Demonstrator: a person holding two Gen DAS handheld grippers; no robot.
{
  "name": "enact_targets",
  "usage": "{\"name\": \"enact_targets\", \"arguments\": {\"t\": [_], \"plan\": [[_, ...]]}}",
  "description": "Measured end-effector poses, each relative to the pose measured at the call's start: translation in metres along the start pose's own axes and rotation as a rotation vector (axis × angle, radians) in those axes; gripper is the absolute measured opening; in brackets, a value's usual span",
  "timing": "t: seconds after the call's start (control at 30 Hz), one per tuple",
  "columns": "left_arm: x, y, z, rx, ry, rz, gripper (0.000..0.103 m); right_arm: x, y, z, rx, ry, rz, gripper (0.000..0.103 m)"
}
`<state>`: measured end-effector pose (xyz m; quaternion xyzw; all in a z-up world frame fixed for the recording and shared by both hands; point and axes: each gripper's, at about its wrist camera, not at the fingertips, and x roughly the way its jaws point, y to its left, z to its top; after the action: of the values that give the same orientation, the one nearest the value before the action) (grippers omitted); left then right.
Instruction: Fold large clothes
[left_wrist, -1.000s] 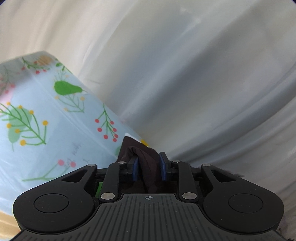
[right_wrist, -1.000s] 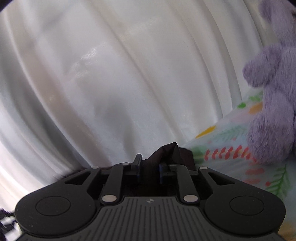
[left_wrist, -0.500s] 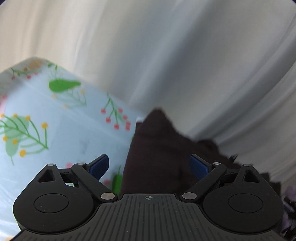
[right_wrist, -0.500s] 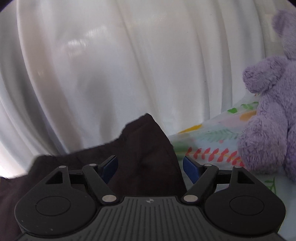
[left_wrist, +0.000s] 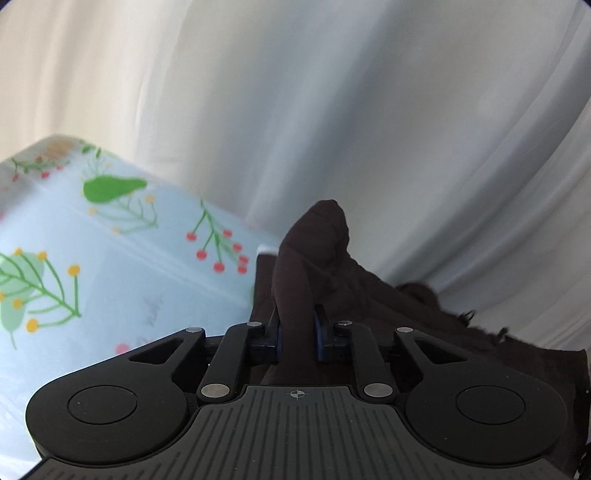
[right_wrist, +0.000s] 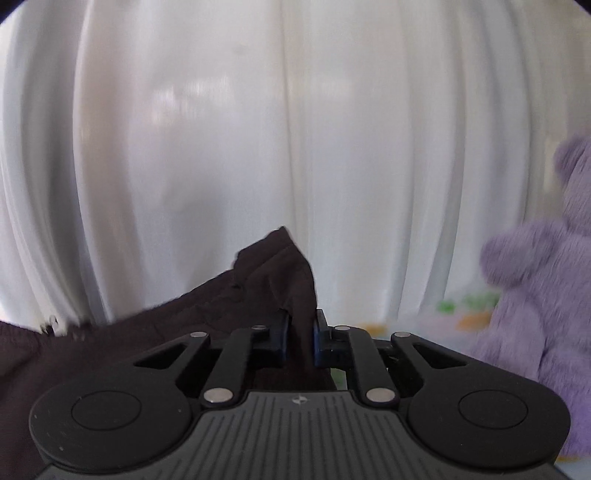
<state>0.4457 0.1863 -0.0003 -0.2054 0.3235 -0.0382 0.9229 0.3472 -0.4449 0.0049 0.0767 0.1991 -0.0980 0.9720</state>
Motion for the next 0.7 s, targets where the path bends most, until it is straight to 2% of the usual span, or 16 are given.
{"name": "enact_targets", "arguments": {"t": [0.1,0.17,0.2,0.23,0.3,0.33,0.4,0.43,0.47,0.53,0.57,0.63,0.67,0.7], "plan": [[-0.020,-0.014,0.016,0.004,-0.093,-0.026,0.017,0.003,0.004,0.009,-0.012,-0.036,-0.038,0.011],[-0.020,-0.027,0.024,0.024,-0.135,-0.011,0.017,0.015,0.005,0.005,-0.016,-0.017,-0.076,0.012],[-0.015,-0.034,0.025,0.043,-0.153,0.015,0.019,0.025,0.004,0.001,-0.011,0.005,-0.092,0.015],[-0.007,-0.039,0.024,0.061,-0.162,0.051,0.021,0.036,0.001,-0.007,0.000,0.038,-0.115,0.026],[0.019,-0.046,0.016,0.117,-0.147,0.167,0.038,0.051,-0.005,-0.019,0.033,0.137,-0.160,0.036],[0.031,-0.046,0.009,0.131,-0.121,0.232,0.041,0.047,-0.009,-0.022,0.062,0.142,-0.175,0.038],[0.044,-0.040,0.000,0.118,-0.050,0.308,0.045,0.027,-0.011,-0.023,0.132,0.064,-0.166,0.038],[0.040,-0.036,-0.004,0.088,-0.056,0.314,0.047,0.016,-0.006,-0.020,0.160,0.031,-0.137,0.039],[0.031,-0.033,-0.008,0.057,-0.095,0.312,0.050,0.009,0.004,-0.018,0.188,0.013,-0.081,0.039],[0.013,-0.046,-0.010,0.039,-0.174,0.290,0.052,0.009,0.037,-0.014,0.242,0.024,0.110,0.038],[0.010,-0.061,-0.008,0.057,-0.192,0.252,0.053,0.013,0.058,-0.015,0.263,0.057,0.216,0.038],[0.013,-0.103,-0.008,0.110,-0.179,0.113,0.065,0.031,0.107,-0.028,0.341,0.168,0.457,0.036],[0.020,-0.123,-0.010,0.124,-0.161,0.042,0.074,0.041,0.128,-0.037,0.380,0.220,0.532,0.036],[0.029,-0.141,-0.014,0.124,-0.138,-0.020,0.076,0.053,0.146,-0.049,0.406,0.269,0.589,0.036]]}}
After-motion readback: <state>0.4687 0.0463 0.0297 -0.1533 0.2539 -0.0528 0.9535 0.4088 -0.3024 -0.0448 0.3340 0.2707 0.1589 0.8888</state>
